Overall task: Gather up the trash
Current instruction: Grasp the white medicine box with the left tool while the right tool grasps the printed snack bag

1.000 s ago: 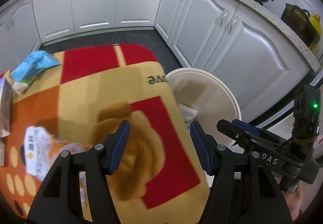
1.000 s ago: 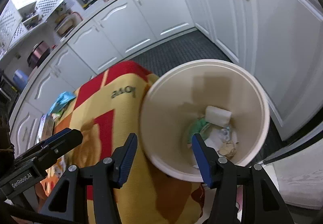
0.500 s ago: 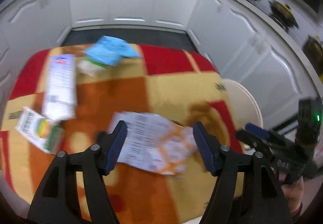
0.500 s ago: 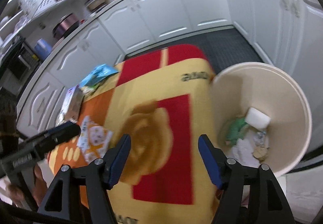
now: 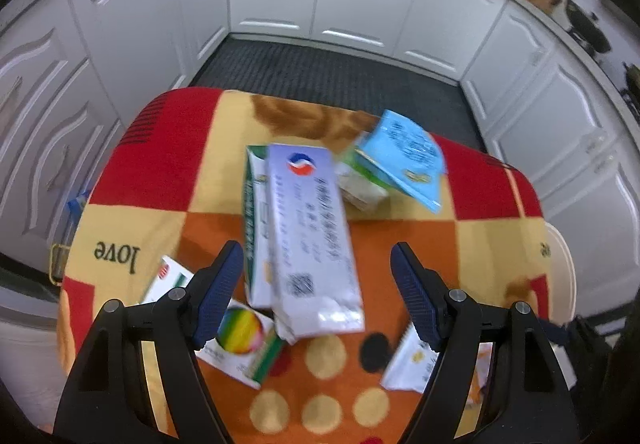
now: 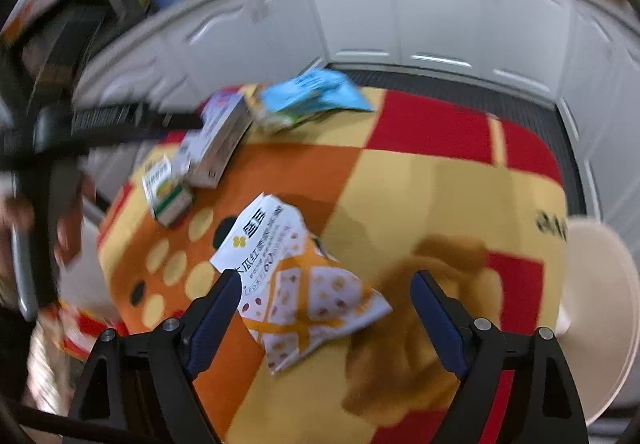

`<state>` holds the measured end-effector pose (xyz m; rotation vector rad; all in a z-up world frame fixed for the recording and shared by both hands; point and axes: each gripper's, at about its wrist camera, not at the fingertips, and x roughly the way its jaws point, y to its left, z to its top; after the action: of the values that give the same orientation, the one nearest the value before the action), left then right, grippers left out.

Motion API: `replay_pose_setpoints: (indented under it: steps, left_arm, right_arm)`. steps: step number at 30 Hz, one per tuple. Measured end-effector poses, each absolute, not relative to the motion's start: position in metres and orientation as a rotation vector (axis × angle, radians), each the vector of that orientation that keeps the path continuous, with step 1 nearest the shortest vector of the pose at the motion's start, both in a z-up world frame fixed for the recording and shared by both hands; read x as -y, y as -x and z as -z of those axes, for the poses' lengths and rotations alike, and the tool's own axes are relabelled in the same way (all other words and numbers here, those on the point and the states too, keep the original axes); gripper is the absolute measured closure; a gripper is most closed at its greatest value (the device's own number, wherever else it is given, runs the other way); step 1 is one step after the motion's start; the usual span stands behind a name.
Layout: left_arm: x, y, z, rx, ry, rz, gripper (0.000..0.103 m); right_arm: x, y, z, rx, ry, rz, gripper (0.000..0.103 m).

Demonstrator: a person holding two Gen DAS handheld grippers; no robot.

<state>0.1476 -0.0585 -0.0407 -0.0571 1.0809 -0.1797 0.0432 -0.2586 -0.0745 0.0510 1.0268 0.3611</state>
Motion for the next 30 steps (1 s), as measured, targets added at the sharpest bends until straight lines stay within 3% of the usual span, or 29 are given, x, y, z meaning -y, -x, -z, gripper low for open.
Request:
replay_pose_setpoints:
  steps: [14, 15, 16, 17, 19, 30]
  left_arm:
    - [0.062, -0.168, 0.071, -1.123, 0.010, 0.132, 0.030]
    - [0.060, -0.167, 0.069, -1.116, 0.027, 0.142, 0.034]
    - [0.057, -0.165, 0.066, -1.110, 0.039, 0.143, 0.046]
    - [0.055, -0.164, 0.064, -1.104, 0.030, 0.135, 0.056]
    - [0.055, -0.161, 0.059, -1.095, 0.022, 0.147, 0.056]
    - [0.063, -0.118, 0.026, -1.012, 0.005, 0.238, 0.057]
  right_arm:
    - [0.220, -0.042, 0.110, -1.075, 0.090, -0.427, 0.014]
    - [0.221, -0.039, 0.108, -1.057, 0.080, -0.420, 0.020]
    - [0.223, -0.036, 0.105, -1.033, 0.065, -0.407, 0.032]
    - [0.227, -0.033, 0.102, -1.009, 0.054, -0.389, 0.038]
    - [0.235, -0.030, 0.095, -0.984, 0.012, -0.388, 0.052]
    - [0.247, -0.008, 0.085, -0.950, -0.053, -0.389, 0.058]
